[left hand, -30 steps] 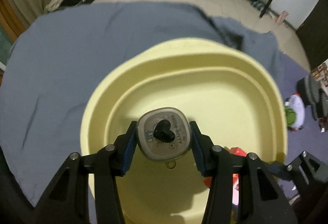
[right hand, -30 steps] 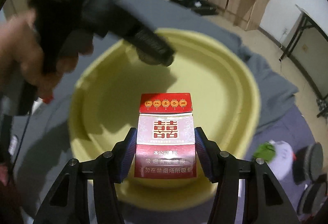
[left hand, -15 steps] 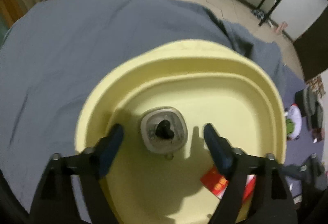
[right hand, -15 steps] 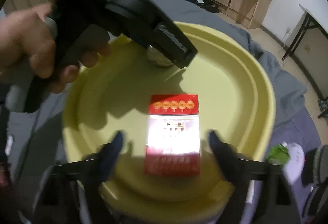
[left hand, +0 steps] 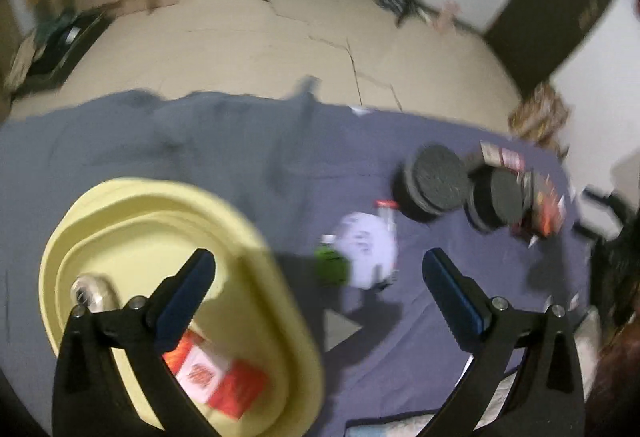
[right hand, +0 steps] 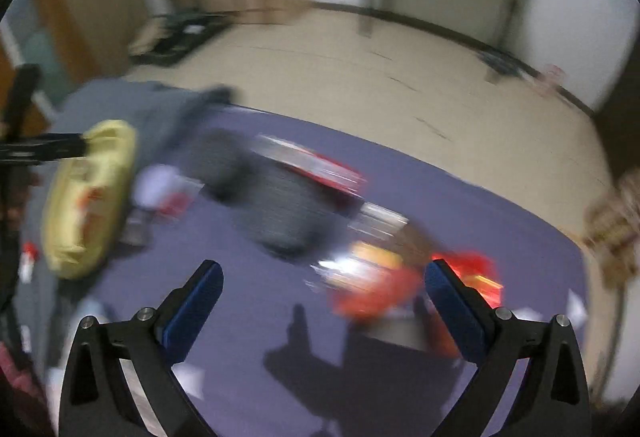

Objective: Organize rigid objects
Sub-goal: 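Grasp the lavender plush ball with the left gripper while the right gripper grasps the red diamond pack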

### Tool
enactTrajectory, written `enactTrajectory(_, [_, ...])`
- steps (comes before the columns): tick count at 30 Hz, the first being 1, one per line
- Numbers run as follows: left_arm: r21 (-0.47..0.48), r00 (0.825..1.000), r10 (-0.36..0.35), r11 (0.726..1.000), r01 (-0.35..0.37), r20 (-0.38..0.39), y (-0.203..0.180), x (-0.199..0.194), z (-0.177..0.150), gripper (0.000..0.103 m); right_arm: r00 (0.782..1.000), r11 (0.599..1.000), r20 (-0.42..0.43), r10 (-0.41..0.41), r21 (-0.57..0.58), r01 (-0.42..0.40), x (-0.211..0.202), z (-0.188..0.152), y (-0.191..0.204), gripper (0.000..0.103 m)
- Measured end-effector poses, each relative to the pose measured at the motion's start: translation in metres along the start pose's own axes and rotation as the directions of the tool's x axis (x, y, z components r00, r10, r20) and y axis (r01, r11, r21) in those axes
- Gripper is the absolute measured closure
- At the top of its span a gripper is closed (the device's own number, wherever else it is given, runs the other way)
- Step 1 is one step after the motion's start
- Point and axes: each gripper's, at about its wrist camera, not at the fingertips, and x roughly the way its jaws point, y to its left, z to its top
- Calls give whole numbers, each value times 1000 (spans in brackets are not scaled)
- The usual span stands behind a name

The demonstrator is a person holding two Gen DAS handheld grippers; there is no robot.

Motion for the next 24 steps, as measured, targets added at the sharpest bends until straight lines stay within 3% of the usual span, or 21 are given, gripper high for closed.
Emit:
enactTrajectory(2, [79, 998, 39, 996, -35, -39, -29, 18, 4, 0, 996, 996, -23, -84, 39, 85, 3, -26, -45, 0])
enactTrajectory(5, [150, 995, 67, 987, -54, -81, -63, 45, 4, 0, 995, 992, -74, -63, 107, 71, 16, -53, -80, 0])
enactTrajectory(11, [194, 976, 162, 972, -133, -146, -78, 79, 4, 2, 993, 993, -34, -110, -45, 108, 31, -71, -63, 1])
enactTrajectory(14, [159, 973, 173, 976, -148, -151, -70, 86, 6, 3, 992, 993, -36, -117, -33, 116, 43, -79, -65, 1])
enactTrajectory(20, [148, 966, 173, 978, -146, -190, -68, 105, 1, 20, 992, 993, -47, -117, -30, 116, 72, -81, -71, 8])
enactTrajectory(22, [131, 970, 156, 982, -133, -184, -68, 107, 2, 33, 994, 994, -25, -107, -25, 106, 72, -81, -73, 11])
enactTrajectory(23, [119, 973, 138, 986, -117, -184, -67, 106, 1, 47, 994, 994, -19, -104, -22, 103, 71, -81, -74, 16])
enactTrajectory(24, [111, 975, 123, 988, -104, -186, -65, 107, 1, 48, 995, 995, -11, -101, -21, 100, 71, -81, -75, 25])
